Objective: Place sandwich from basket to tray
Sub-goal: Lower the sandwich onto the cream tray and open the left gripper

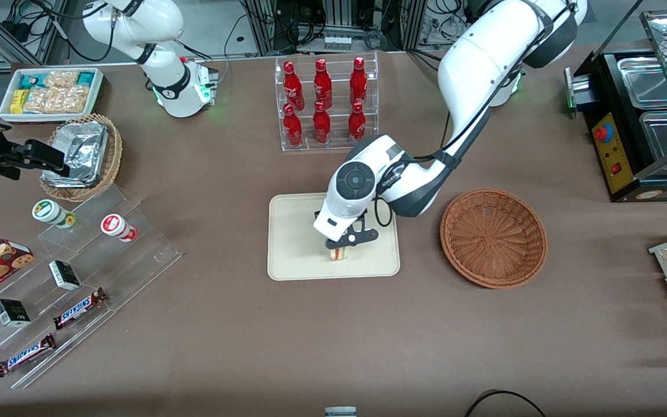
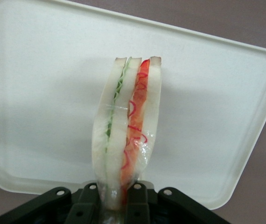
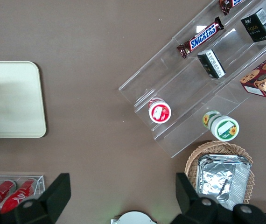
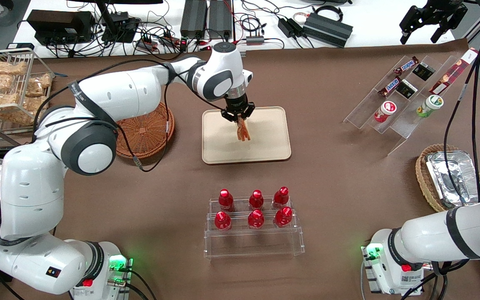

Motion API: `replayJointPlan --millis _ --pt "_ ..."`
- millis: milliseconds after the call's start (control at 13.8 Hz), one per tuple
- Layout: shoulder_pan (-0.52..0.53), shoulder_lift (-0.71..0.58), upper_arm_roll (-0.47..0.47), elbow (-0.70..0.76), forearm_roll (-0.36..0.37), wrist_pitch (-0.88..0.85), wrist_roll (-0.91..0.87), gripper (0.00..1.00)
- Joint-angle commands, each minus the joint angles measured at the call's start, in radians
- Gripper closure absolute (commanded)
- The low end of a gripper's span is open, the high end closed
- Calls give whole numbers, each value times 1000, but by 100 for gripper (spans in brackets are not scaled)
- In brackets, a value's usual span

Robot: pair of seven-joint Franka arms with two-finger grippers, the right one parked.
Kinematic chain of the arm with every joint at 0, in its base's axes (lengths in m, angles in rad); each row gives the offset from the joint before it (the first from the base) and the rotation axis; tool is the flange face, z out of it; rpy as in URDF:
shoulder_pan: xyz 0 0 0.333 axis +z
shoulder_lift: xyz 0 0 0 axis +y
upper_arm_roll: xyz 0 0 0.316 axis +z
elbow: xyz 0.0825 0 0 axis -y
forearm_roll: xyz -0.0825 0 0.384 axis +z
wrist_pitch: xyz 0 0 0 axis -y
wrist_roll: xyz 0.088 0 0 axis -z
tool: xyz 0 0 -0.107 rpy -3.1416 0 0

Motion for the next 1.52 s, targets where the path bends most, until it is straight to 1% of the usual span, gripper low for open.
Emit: replayJointPlan --millis 0,73,218,508,581,653,726,798,944,1161,1452 --pt "-20 29 9 39 18 16 -47 100" --pt "-33 38 11 40 24 20 -61 100" --pt "-59 54 26 39 73 23 -82 100" --pt "-68 64 26 39 92 25 -90 100" --pt "-68 72 26 39 122 25 -92 100" --pt "-70 83 26 39 150 25 -95 93" --pt "-85 87 26 40 161 25 -96 56" --pt "-88 87 28 40 166 25 -93 1" --pt "-86 80 26 42 175 25 -95 0" --pt "-74 61 23 77 161 17 -98 0" --pt "-71 -32 21 82 167 -32 -98 0"
